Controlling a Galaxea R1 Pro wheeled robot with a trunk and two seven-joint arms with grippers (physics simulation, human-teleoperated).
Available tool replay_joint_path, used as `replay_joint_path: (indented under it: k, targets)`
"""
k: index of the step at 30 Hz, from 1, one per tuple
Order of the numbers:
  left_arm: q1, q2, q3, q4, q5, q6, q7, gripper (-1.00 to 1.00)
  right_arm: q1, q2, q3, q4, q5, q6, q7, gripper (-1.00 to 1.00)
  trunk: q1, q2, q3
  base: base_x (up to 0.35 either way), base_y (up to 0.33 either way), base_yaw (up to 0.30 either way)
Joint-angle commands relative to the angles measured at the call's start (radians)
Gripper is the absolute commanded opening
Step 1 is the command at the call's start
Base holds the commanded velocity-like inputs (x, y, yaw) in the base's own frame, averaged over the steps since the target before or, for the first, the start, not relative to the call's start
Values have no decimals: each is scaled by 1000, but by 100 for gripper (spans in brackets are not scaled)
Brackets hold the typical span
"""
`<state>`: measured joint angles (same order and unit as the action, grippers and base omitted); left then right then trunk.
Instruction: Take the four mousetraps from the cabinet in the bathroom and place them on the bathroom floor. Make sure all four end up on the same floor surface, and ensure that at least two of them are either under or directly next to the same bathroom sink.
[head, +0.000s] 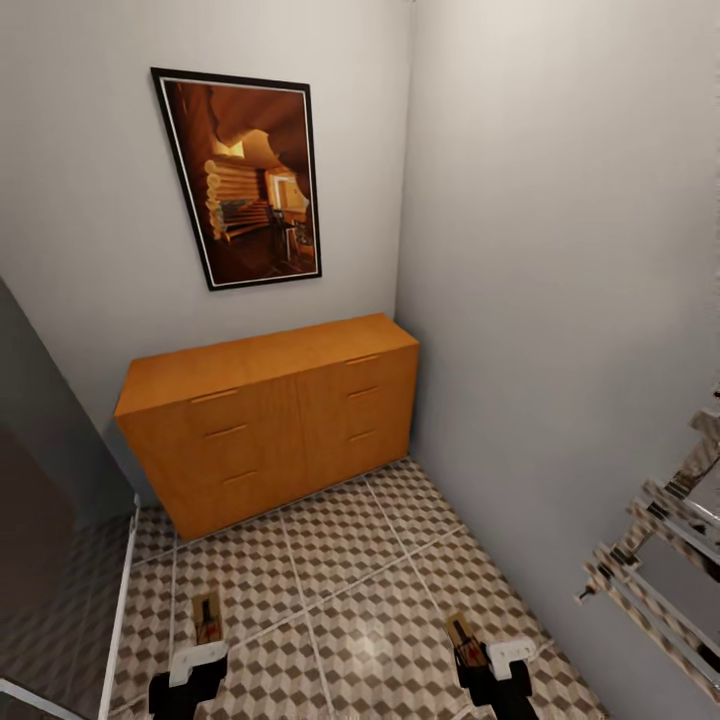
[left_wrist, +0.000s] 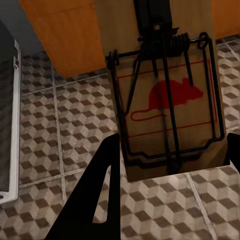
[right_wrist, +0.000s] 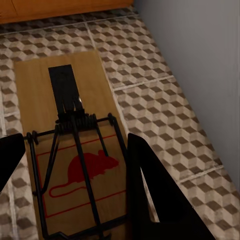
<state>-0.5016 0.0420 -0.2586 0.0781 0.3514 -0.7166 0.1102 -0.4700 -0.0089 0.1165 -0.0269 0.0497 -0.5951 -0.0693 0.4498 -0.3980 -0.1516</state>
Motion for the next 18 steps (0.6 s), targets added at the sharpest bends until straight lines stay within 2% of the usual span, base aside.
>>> replay_joint_path:
  k: [1, 6, 18]
  targets:
    - [-2, -1, -9, 3, -2, -4, 8, -100, -1, 0, 6, 2, 4, -2, -7, -100, 0, -2, -2, -192, 0, 0]
    - [-2, -1, -8, 3, -2, -4, 8, -100, -1, 0, 6, 4, 4, -2, -7, -100, 0, -2, -2, -98, 0, 0]
    - [-2, -1, -8, 3, -2, -4, 8, -100, -1, 0, 6, 4, 4, -2, -7, -100, 0, -2, -2, -5, 0, 0]
